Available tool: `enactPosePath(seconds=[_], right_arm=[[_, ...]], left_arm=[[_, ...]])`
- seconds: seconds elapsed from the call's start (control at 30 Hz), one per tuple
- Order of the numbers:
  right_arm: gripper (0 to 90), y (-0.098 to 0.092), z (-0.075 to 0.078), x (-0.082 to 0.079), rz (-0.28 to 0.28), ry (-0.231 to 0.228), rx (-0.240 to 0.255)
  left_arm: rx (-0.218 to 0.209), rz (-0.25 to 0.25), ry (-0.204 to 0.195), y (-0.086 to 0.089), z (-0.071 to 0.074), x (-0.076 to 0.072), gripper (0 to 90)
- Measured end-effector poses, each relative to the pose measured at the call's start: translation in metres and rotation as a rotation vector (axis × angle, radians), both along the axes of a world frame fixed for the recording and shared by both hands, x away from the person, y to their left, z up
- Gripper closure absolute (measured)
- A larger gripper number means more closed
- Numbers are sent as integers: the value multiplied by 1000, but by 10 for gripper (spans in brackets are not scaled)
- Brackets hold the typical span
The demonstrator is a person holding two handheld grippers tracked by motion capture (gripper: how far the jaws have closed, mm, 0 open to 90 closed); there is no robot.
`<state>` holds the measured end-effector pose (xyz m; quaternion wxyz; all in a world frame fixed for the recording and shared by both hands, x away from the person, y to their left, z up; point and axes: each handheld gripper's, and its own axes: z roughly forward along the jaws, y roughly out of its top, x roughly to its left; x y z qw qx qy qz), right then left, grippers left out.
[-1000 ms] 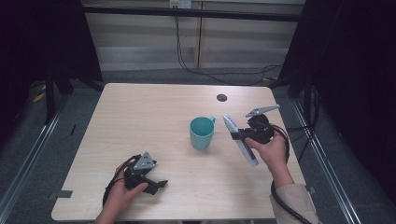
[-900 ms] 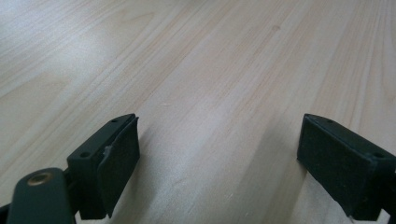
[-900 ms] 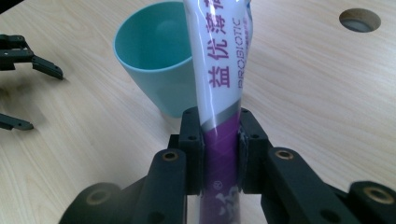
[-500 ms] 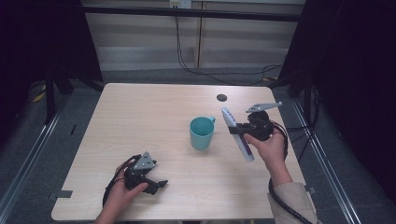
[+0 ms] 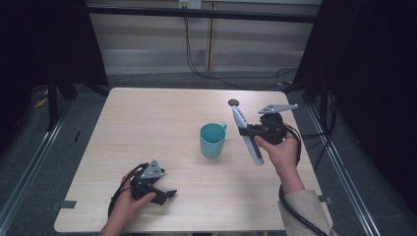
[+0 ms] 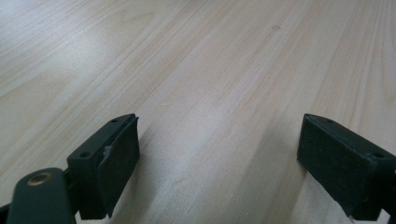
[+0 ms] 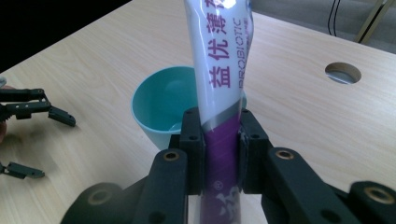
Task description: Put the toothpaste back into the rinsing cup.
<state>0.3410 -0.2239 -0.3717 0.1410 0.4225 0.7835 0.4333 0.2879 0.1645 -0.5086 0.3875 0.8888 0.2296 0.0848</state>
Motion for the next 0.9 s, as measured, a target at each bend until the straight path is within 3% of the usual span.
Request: enactPosePath(seconds=[0.6,0.9], right_arm=[[763,8,7,6,-26,-72,49],[764,14,14,12,-33,-95,42]], left_arm=[[-2,-3,0,0,0,0,127],[-1,-3,0,0,0,0,127]])
